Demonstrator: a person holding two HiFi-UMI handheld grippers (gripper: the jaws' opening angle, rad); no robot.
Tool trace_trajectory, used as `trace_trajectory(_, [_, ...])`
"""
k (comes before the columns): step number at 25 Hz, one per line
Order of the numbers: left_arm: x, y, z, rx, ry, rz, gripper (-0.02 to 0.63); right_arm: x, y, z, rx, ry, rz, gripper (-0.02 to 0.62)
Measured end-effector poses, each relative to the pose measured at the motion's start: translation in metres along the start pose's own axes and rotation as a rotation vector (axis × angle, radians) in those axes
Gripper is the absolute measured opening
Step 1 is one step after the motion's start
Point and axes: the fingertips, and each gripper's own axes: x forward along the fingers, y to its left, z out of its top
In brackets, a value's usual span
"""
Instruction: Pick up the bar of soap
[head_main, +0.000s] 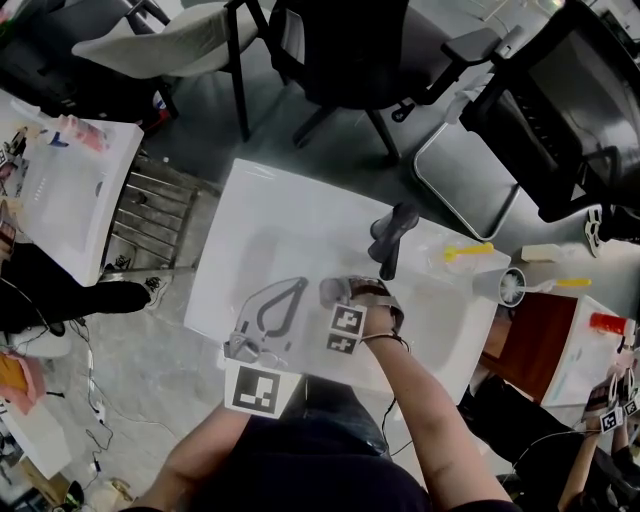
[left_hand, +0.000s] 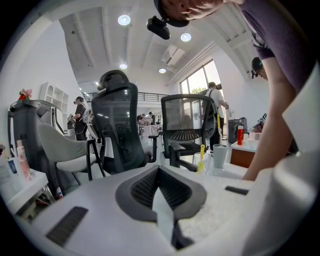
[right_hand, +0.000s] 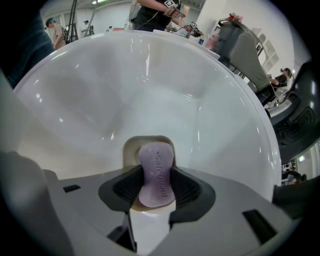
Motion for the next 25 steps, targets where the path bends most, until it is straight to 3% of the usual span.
trace_trajectory(13, [-0.011, 0.002, 0.012, 0.002, -0.023, 0.017, -0.002, -0.050, -0.009, 0.007, 0.096, -0.086, -0.157, 0.189])
trace_trajectory(25, [-0.028, -0.008, 0.032, 0.024, -0.073, 0.002, -0.002, -0.134, -0.028, 0.025, 0.231, -0.191, -0.324, 0.187])
